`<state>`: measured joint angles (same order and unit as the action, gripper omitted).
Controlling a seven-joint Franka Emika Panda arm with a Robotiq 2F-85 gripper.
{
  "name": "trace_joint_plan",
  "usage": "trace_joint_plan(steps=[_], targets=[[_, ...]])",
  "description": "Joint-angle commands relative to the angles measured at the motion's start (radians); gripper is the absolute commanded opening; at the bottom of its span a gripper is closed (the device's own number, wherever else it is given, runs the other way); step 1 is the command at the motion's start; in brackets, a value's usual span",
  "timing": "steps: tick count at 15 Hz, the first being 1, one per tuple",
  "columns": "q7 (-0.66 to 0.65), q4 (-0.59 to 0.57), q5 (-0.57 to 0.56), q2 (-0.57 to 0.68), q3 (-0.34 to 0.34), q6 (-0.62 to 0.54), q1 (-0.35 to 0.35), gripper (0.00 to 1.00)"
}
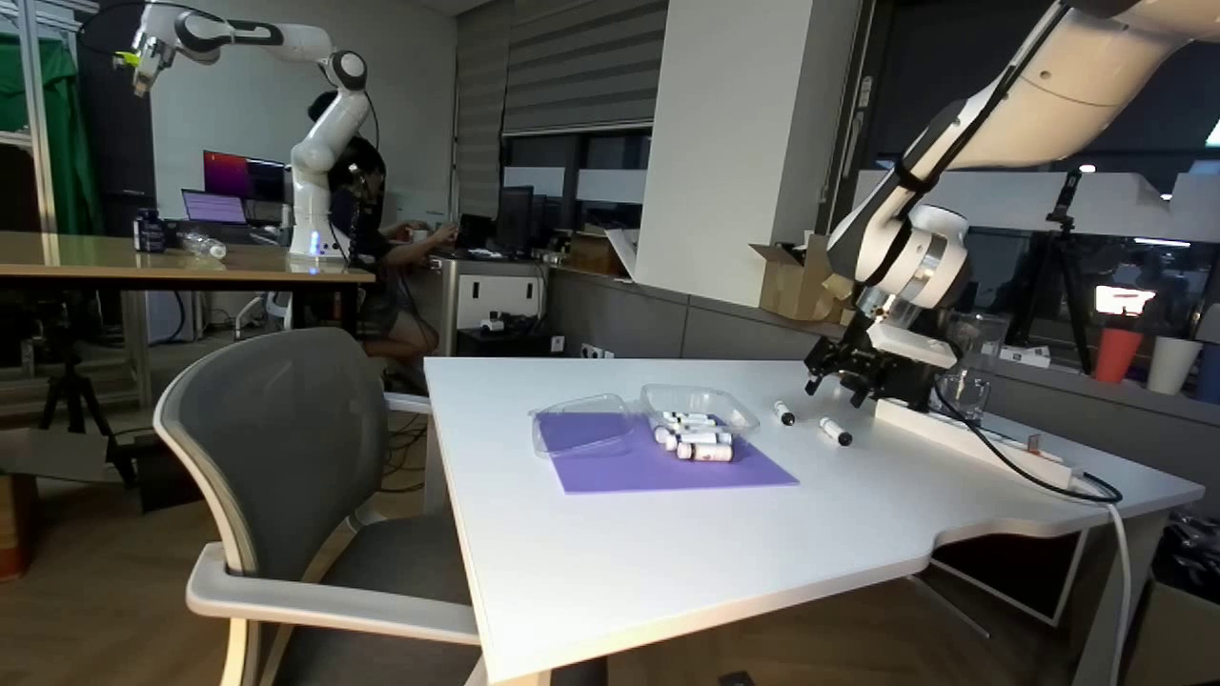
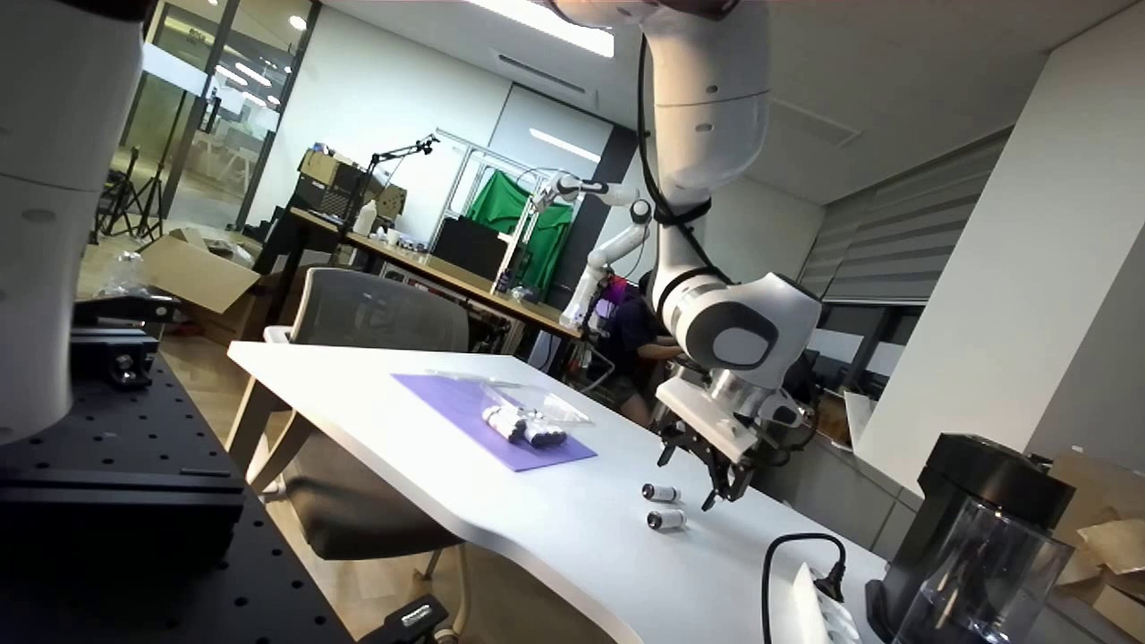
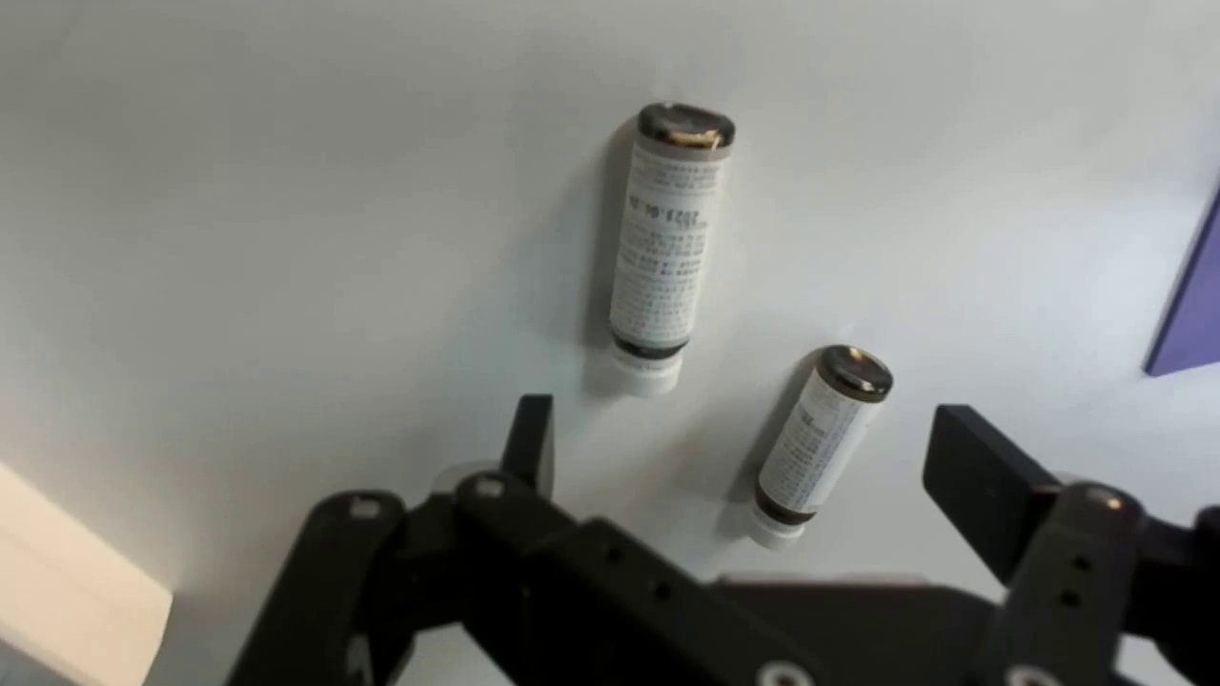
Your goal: Remove one object from the clear container and put back one object into the container then press down on the extension cable
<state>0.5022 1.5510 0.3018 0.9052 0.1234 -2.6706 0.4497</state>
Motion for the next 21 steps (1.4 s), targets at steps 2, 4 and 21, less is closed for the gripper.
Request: trace_joint_plan(steps=[2, 4, 21], targets=[[-0.102, -0.130, 0.020, 0.093, 0.020, 0.054, 0.013, 1.00], [-0.144, -0.147, 0.008, 0.105, -0.001, 0.042, -0.002, 1.00], [-0.306, -0.249, -0.090, 0.152, -0.146, 0.224, -0.088, 1.00]])
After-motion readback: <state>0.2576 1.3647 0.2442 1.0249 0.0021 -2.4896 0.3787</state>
